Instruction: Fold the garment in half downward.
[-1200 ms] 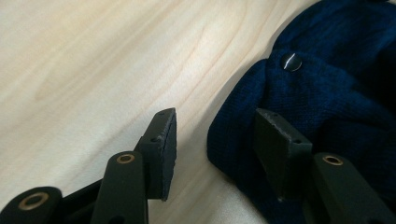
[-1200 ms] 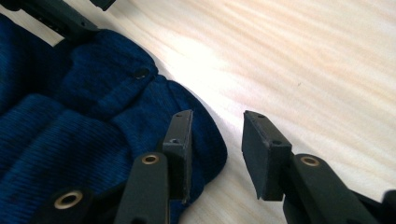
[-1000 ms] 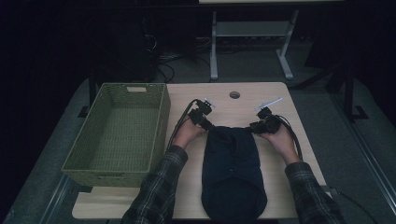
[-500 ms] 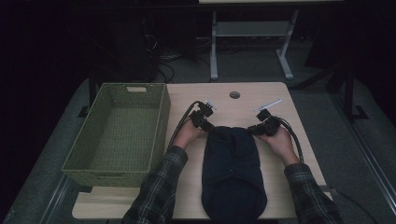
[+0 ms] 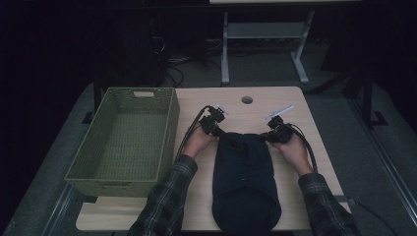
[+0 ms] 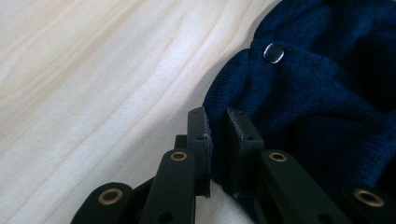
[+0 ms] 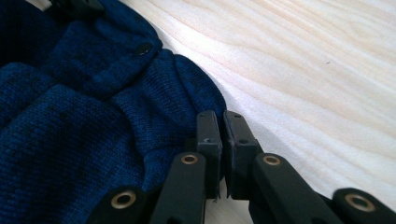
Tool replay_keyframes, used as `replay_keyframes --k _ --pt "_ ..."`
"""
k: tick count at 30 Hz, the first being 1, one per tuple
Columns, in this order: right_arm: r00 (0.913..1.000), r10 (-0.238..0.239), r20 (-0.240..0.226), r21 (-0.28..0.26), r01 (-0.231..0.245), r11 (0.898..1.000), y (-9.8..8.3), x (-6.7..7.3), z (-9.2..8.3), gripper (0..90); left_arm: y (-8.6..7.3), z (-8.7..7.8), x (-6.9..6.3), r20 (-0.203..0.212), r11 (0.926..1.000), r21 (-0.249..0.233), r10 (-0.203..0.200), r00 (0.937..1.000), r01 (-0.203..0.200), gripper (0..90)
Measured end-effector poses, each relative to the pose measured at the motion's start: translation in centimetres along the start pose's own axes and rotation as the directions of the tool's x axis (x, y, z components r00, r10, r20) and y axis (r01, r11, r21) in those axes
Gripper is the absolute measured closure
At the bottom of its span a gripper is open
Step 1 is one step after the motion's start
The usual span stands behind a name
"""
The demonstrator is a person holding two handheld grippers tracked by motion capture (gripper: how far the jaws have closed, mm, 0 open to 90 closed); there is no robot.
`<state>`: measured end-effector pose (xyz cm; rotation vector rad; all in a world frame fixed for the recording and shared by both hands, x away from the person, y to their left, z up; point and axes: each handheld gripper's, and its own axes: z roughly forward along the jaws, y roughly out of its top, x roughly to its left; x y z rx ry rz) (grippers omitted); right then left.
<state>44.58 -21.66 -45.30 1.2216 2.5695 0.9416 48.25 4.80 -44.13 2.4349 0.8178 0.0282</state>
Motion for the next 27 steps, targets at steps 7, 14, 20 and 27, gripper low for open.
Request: replay_keyframes --k 7,14,20,27 --pt "0.9994 -0.026 0.024 -0.038 0.027 0.999 1.1 0.2 -1.7 86.2 0.6 -2.0 -0.4 -0.028 0.9984 -0.052 0.019 0.9994 -0.020 81.0" --pt "0.9986 -0.037 0.037 -0.060 0.039 0.997 2.1 0.3 -3.3 86.2 1.4 -3.9 -0.8 -0.061 0.9949 -0.084 0.050 0.9969 -0.055 81.1" --pt "0.9962 -0.069 0.052 -0.094 0.074 0.993 3.2 0.6 -4.8 86.2 1.9 -5.9 -1.0 -0.089 0.9903 -0.121 0.058 0.9943 -0.069 81.3" --pt "0.9913 -0.100 0.085 -0.145 0.112 0.983 4.7 1.4 -6.7 86.2 2.7 -8.1 -1.5 -0.127 0.9840 -0.159 0.061 0.9900 -0.081 81.3"
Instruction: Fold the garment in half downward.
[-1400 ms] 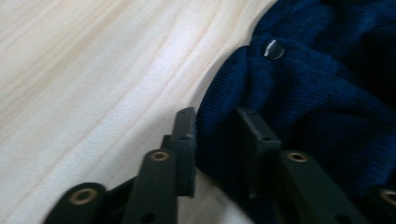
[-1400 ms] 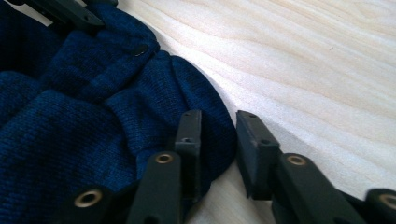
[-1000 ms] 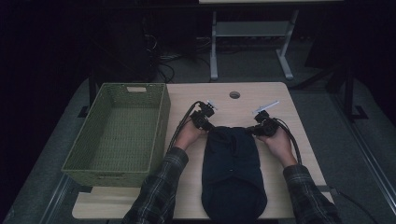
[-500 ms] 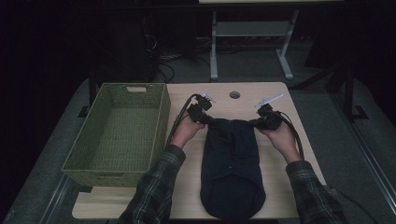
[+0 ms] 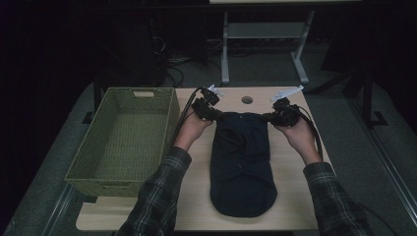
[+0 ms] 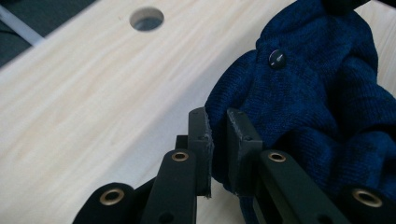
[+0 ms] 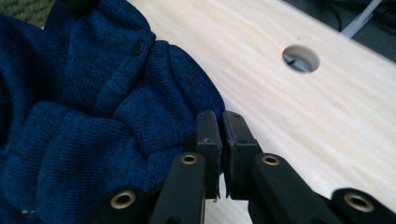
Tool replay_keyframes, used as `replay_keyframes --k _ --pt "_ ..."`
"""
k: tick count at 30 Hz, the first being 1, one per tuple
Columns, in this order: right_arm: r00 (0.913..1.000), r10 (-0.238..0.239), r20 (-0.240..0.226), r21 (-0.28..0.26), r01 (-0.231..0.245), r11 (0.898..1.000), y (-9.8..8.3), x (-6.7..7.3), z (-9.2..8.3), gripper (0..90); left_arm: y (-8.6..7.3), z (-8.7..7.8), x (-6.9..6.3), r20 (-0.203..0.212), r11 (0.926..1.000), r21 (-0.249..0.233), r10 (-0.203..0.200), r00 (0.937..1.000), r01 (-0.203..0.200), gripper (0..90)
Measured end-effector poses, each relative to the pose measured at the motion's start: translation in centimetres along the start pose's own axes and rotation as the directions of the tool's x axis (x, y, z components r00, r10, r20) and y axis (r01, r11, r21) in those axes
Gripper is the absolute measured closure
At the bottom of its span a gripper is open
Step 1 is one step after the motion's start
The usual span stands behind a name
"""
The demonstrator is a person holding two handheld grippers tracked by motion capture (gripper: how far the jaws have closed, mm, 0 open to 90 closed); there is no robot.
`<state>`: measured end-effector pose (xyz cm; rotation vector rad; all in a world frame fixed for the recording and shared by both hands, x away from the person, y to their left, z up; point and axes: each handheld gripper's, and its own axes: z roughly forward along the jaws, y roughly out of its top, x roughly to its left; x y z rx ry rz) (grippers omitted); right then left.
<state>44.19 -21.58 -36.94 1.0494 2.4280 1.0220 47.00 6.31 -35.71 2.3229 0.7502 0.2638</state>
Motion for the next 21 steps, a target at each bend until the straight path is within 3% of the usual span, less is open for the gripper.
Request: replay_keyframes --k 12,15,21 --pt "0.9988 -0.031 0.037 -0.055 0.033 0.998 2.7 -0.1 -2.6 86.1 2.3 -3.2 -0.1 -0.058 0.9964 -0.078 0.027 0.9980 -0.031 81.3" --pt "0.9981 -0.027 0.056 -0.083 0.032 0.996 3.3 0.0 -3.4 86.1 2.9 -3.8 -0.4 -0.091 0.9942 -0.099 0.033 0.9953 -0.042 81.3" --pt "0.9961 -0.048 0.073 -0.095 0.055 0.994 2.5 0.8 -3.5 85.8 2.2 -3.7 -1.7 -0.091 0.9927 -0.094 0.067 0.9936 -0.076 80.9"
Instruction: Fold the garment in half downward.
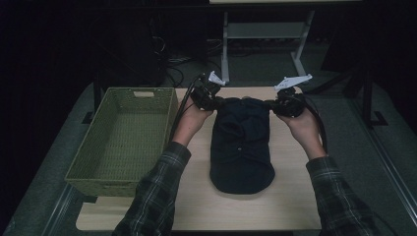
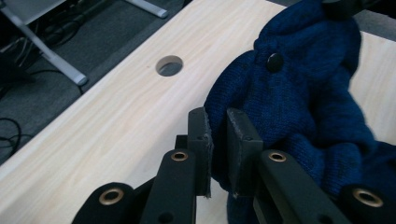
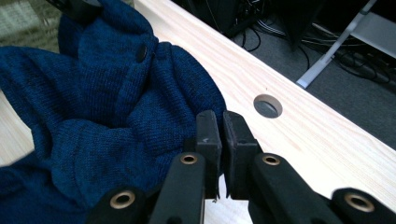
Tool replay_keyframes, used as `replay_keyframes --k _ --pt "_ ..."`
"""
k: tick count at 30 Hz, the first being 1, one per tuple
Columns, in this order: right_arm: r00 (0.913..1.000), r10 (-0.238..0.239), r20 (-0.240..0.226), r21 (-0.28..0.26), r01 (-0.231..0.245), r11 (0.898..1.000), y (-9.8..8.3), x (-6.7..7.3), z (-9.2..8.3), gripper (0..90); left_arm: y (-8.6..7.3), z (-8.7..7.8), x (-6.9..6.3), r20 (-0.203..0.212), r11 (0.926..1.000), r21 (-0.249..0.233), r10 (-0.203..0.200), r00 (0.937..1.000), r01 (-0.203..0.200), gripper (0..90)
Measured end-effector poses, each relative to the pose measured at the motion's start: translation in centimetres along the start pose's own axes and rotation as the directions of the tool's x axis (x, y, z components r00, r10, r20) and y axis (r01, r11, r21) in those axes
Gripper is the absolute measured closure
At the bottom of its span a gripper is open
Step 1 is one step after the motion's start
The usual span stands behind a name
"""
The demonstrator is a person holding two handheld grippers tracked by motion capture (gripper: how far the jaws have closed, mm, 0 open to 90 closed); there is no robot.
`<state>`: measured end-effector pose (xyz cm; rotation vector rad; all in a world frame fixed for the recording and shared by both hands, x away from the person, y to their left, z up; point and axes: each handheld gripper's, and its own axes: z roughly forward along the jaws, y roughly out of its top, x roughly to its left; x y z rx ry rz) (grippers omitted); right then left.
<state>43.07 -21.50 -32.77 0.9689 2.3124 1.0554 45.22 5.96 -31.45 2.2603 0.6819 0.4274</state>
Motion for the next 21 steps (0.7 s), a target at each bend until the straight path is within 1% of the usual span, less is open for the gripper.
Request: replay_keyframes --k 2,4,6,7,8,11,12,13,15,17,18,19,20,21 --pt "0.9998 0.013 -0.014 -0.017 -0.013 1.000 -0.7 0.3 -0.2 85.8 -0.5 -0.2 -0.7 0.002 0.9999 -0.013 0.003 1.0000 -0.003 80.8" --pt "0.9995 0.020 -0.024 -0.034 -0.021 0.999 -1.6 0.7 -0.5 85.6 -1.0 -0.3 -1.3 0.005 0.9997 -0.017 0.019 0.9998 -0.019 80.5" --pt "0.9996 0.010 -0.026 -0.038 -0.011 0.999 -2.4 1.4 -0.7 85.5 -1.6 -0.6 -2.1 0.013 0.9992 -0.024 0.031 0.9994 -0.031 80.4" --pt "0.9997 -0.005 -0.023 -0.044 0.004 0.999 -3.2 2.0 -0.9 85.3 -1.8 -0.7 -2.5 0.012 0.9987 -0.026 0.044 0.9989 -0.044 80.2" --pt "0.9997 -0.005 -0.023 -0.044 0.004 0.999 -3.2 2.0 -0.9 85.3 -2.1 -0.8 -2.8 0.013 0.9982 -0.030 0.053 0.9985 -0.052 80.2" --pt "0.9996 -0.010 -0.026 -0.053 0.008 0.999 -4.4 2.9 -1.1 85.1 -3.0 -1.1 -3.8 0.015 0.9967 -0.041 0.071 0.9974 -0.070 79.7" --pt "0.9993 -0.011 -0.035 -0.059 0.009 0.998 -5.1 3.4 -1.3 85.1 -3.3 -1.2 -4.1 0.017 0.9960 -0.039 0.081 0.9965 -0.081 79.4" --pt "0.9993 -0.011 -0.035 -0.059 0.009 0.998 -5.1 3.4 -1.3 85.1 -3.6 -1.3 -4.4 0.022 0.9959 -0.041 0.082 0.9964 -0.081 79.4" --pt "0.9992 -0.016 -0.038 -0.064 0.014 0.998 -5.7 3.9 -1.6 84.8 -4.0 -1.5 -4.9 0.029 0.9953 -0.047 0.086 0.9959 -0.085 79.2" --pt "0.9983 -0.013 -0.056 -0.067 0.009 0.998 -6.3 4.6 -2.1 84.5 -4.7 -2.0 -5.5 0.043 0.9952 -0.054 0.085 0.9955 -0.082 79.1" --pt "0.9983 -0.013 -0.056 -0.067 0.009 0.998 -6.3 4.6 -2.1 84.5 -4.7 -2.0 -5.5 0.043 0.9952 -0.054 0.085 0.9955 -0.082 79.0" --pt "0.9975 -0.023 -0.067 -0.067 0.019 0.998 -6.6 5.0 -2.4 84.3 -4.9 -2.1 -5.6 0.055 0.9958 -0.051 0.079 0.9954 -0.076 79.0" --pt "0.9975 -0.023 -0.067 -0.067 0.019 0.998 -6.6 5.0 -2.4 84.3 -5.1 -2.2 -5.7 0.067 0.9968 -0.047 0.068 0.9954 -0.065 79.0" --pt "0.9968 -0.024 -0.076 -0.064 0.019 0.998 -7.0 5.3 -2.7 84.1 -5.2 -2.3 -5.8 0.078 0.9973 -0.045 0.061 0.9951 -0.058 79.0"
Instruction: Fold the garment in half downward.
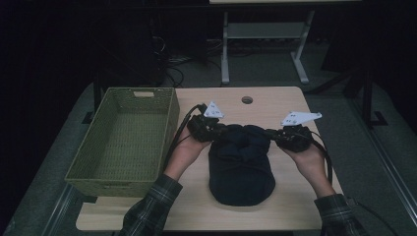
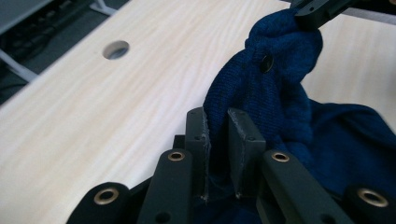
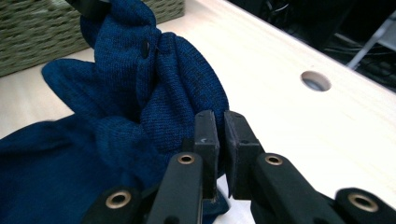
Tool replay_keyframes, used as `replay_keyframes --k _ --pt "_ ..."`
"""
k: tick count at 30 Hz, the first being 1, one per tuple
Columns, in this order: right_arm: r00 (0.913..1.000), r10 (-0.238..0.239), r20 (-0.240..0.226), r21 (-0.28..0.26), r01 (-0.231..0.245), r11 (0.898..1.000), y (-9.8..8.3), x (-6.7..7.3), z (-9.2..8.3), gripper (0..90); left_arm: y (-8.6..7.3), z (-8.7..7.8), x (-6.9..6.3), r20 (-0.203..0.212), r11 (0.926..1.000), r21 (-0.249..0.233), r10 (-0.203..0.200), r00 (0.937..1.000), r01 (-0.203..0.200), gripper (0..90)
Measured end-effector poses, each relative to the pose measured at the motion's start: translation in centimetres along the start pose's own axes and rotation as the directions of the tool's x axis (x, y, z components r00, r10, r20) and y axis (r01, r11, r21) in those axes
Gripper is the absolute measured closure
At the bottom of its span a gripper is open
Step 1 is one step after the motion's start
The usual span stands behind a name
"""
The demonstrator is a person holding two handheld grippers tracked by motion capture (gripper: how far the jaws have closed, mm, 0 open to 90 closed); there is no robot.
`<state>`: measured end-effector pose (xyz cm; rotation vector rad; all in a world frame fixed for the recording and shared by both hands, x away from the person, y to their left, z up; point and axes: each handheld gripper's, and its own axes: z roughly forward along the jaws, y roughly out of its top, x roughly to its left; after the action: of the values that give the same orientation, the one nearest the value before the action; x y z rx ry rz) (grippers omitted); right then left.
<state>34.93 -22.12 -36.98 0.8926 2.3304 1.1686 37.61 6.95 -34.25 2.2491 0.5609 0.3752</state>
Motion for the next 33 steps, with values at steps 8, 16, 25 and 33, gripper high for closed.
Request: replay_keyframes --k 8,16,25,33 --pt "0.9991 0.003 -0.043 0.012 -0.002 1.000 -1.3 1.0 -0.8 83.5 -1.5 -0.4 -1.1 0.097 0.9982 0.022 -0.057 0.9937 0.055 78.9" --pt "0.9958 0.019 -0.089 0.013 -0.018 1.000 -2.5 1.9 -1.6 82.6 -2.8 -0.7 -2.1 0.145 0.9969 0.032 -0.076 0.9865 0.072 78.3" --pt "0.9883 0.035 -0.148 0.011 -0.034 0.999 -4.6 3.6 -2.4 82.3 -4.5 -1.1 -4.0 0.188 0.9960 0.070 -0.068 0.9798 0.055 78.0" --pt "0.9802 0.034 -0.195 0.039 -0.027 0.999 -6.5 5.9 -2.5 82.0 -6.7 -1.3 -5.7 0.221 0.9922 0.118 -0.063 0.9732 0.038 78.0"
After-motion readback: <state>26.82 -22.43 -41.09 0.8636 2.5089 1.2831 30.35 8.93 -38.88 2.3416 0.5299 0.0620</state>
